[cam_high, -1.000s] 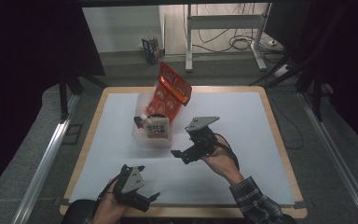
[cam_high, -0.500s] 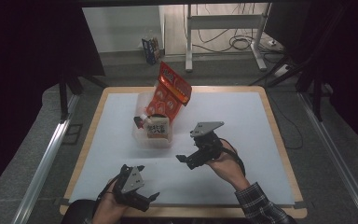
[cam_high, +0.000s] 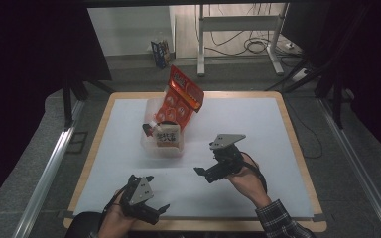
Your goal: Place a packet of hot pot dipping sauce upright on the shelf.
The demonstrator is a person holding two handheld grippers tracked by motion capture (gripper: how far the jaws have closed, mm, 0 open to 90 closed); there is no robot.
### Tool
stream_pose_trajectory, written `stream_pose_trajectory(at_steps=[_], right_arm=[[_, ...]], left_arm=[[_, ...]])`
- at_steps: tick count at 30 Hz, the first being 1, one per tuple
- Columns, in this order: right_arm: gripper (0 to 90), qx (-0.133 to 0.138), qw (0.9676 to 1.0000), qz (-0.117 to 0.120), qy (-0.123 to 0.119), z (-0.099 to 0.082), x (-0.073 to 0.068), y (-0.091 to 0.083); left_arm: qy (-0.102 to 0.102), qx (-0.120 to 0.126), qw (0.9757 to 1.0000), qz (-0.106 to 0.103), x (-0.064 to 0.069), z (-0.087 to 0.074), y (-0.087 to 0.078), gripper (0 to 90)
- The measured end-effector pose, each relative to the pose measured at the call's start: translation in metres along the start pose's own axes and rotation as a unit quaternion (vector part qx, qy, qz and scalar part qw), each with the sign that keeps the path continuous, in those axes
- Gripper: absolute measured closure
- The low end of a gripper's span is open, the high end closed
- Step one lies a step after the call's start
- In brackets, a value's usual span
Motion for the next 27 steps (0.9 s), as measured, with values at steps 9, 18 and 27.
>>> stream_pose_trajectory(at_steps=[9,18,27], right_arm=[[0.0,0.001,0.9999,-0.009,0.006,-0.009,0.003,-0.006],[0.0,0.008,0.9997,-0.018,0.012,-0.014,0.004,-0.016],[0.0,0.011,0.9996,-0.025,0.011,-0.020,0.005,-0.025]], left_arm=[[0.000,-0.001,1.0000,0.001,0.000,0.000,0.000,0.0],[0.000,-0.001,1.0000,0.001,0.000,0.000,0.000,0.0],[0.001,-0.002,1.0000,0.002,0.000,0.000,0.000,0.0]])
Point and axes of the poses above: each handheld gripper's, and its own axes: y roughly forward along the jaws, z roughly out of its top, x roughly to its right, the point moved 4 cm from there along y, roughly forward along the jaws, and after that the axes turned 1 degree about -x, right-handed, at the moved point
